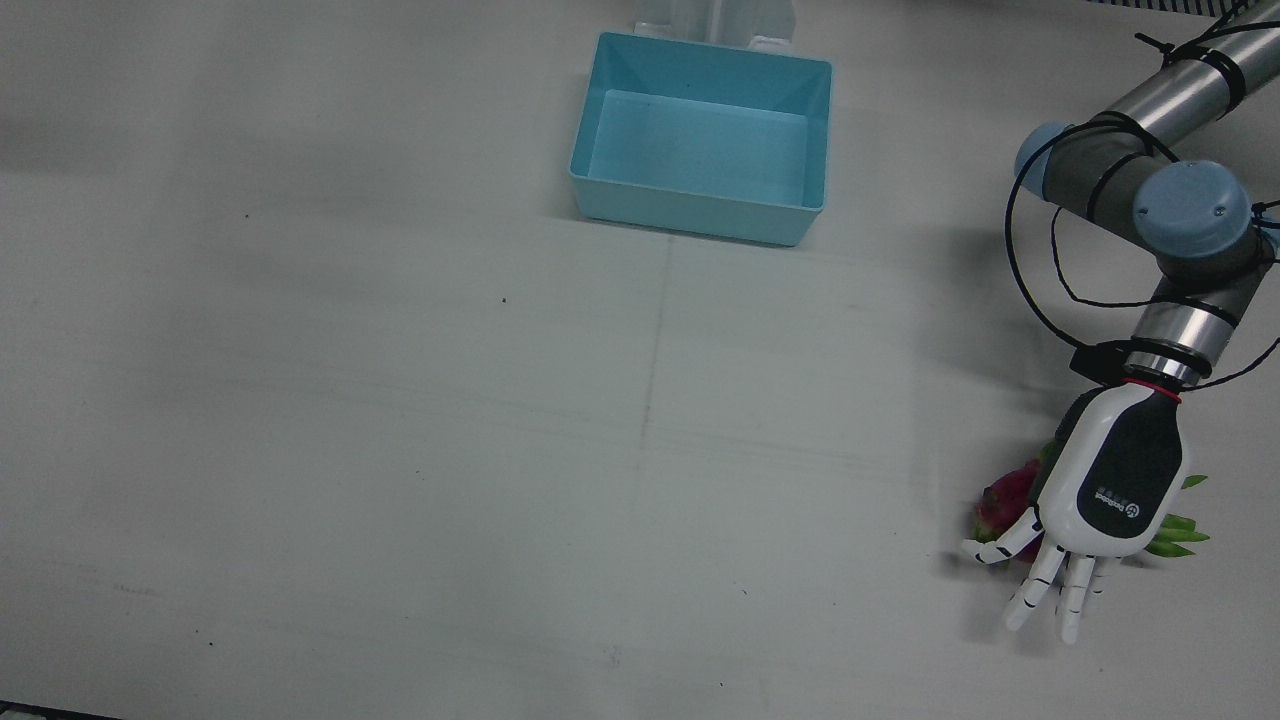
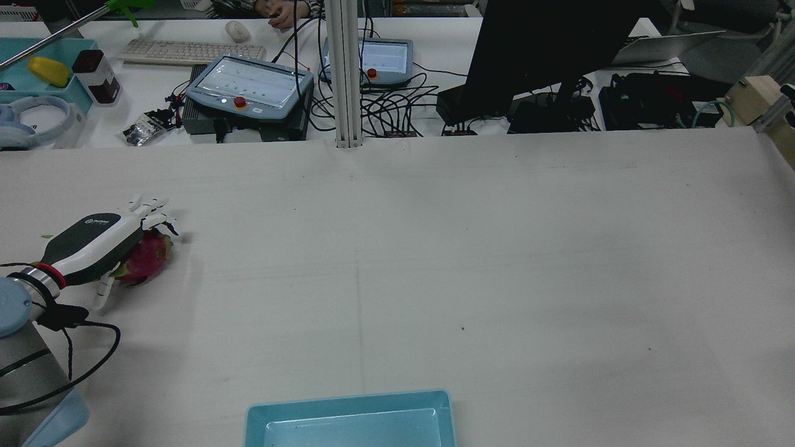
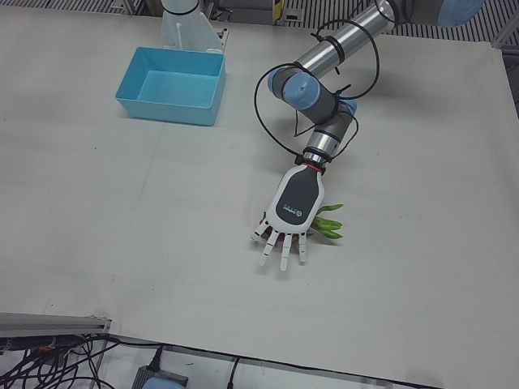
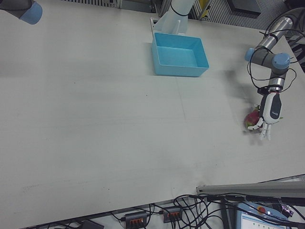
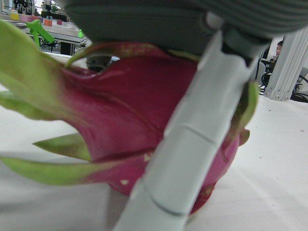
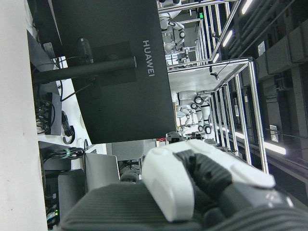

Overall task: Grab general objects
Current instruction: 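Close the left hand fingers around the dragon fruit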

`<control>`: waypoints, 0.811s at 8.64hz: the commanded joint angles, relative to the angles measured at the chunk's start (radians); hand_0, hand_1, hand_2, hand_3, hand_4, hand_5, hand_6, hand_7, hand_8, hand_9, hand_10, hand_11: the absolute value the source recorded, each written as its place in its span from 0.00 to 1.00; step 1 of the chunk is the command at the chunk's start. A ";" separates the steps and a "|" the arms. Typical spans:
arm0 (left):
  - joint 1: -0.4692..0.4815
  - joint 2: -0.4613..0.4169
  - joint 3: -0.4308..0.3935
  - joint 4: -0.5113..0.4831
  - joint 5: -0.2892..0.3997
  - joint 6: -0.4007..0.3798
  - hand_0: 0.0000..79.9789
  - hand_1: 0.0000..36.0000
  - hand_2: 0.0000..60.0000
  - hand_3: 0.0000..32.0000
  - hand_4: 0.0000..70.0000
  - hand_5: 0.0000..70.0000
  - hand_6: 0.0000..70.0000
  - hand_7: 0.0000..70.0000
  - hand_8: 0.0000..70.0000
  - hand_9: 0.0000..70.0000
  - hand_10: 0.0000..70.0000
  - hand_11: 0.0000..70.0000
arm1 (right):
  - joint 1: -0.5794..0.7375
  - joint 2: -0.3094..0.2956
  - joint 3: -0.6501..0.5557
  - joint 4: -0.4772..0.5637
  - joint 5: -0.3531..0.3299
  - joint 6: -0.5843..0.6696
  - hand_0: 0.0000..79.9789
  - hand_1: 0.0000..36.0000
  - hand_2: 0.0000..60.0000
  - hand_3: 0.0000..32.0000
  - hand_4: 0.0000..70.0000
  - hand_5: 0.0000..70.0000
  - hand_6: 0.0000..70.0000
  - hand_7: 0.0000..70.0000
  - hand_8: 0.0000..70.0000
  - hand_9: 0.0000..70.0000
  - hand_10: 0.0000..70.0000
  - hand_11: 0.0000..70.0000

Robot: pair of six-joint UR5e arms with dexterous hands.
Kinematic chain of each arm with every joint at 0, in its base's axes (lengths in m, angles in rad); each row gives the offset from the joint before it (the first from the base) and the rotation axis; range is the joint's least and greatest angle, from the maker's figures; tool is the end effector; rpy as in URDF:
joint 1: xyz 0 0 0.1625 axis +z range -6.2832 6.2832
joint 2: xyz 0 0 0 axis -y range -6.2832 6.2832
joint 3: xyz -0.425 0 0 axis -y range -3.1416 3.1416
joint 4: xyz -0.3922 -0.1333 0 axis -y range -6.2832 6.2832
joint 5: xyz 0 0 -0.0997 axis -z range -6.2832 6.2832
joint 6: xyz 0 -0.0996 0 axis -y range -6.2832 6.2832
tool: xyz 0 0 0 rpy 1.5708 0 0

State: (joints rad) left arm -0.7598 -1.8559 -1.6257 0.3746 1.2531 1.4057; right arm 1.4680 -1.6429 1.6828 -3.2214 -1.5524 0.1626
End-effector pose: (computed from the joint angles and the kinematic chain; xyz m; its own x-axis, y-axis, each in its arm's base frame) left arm 0.3075 -0.5190 0.5425 -0.1200 -0.1013 -0.9876 0.8728 0.4633 -0.1536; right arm 0.0875 -0.4683 0.6743 -0.9840 0.0768 -0.1610 0.1573 -0.0528 -0.9861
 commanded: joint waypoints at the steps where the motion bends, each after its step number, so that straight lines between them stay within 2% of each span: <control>1: 0.010 0.000 -0.005 0.004 -0.009 0.001 1.00 0.94 0.09 1.00 0.00 0.58 0.00 0.17 0.12 0.01 0.00 0.00 | 0.000 0.000 0.000 0.000 0.000 0.000 0.00 0.00 0.00 0.00 0.00 0.00 0.00 0.00 0.00 0.00 0.00 0.00; 3: 0.011 0.000 0.001 0.001 -0.029 0.003 1.00 0.92 0.10 1.00 0.00 0.62 0.00 0.21 0.15 0.02 0.00 0.00 | 0.000 0.000 0.000 0.000 0.000 0.000 0.00 0.00 0.00 0.00 0.00 0.00 0.00 0.00 0.00 0.00 0.00 0.00; 4: 0.011 0.001 0.001 0.000 -0.030 0.003 1.00 0.83 0.11 1.00 0.00 0.90 0.02 0.41 0.26 0.15 0.06 0.13 | 0.000 0.000 0.000 0.000 0.000 0.000 0.00 0.00 0.00 0.00 0.00 0.00 0.00 0.00 0.00 0.00 0.00 0.00; 5: 0.011 0.001 0.003 0.000 -0.030 0.004 1.00 0.89 0.31 0.27 0.19 1.00 0.27 0.75 0.33 0.42 0.32 0.51 | 0.000 0.000 0.000 0.000 0.000 0.000 0.00 0.00 0.00 0.00 0.00 0.00 0.00 0.00 0.00 0.00 0.00 0.00; 6: 0.011 0.001 0.003 -0.002 -0.030 0.004 1.00 0.94 0.41 0.04 0.29 1.00 0.38 0.88 0.36 0.53 0.46 0.70 | 0.000 0.000 0.000 0.000 0.000 0.000 0.00 0.00 0.00 0.00 0.00 0.00 0.00 0.00 0.00 0.00 0.00 0.00; 7: 0.011 0.001 0.003 -0.005 -0.032 0.004 1.00 0.91 0.51 0.00 0.46 1.00 0.60 1.00 0.51 0.76 0.67 0.98 | 0.000 0.000 0.000 0.000 0.000 0.000 0.00 0.00 0.00 0.00 0.00 0.00 0.00 0.00 0.00 0.00 0.00 0.00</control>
State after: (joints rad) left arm -0.7487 -1.8548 -1.6238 0.3740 1.2236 1.4091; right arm 1.4680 -1.6429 1.6828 -3.2213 -1.5524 0.1626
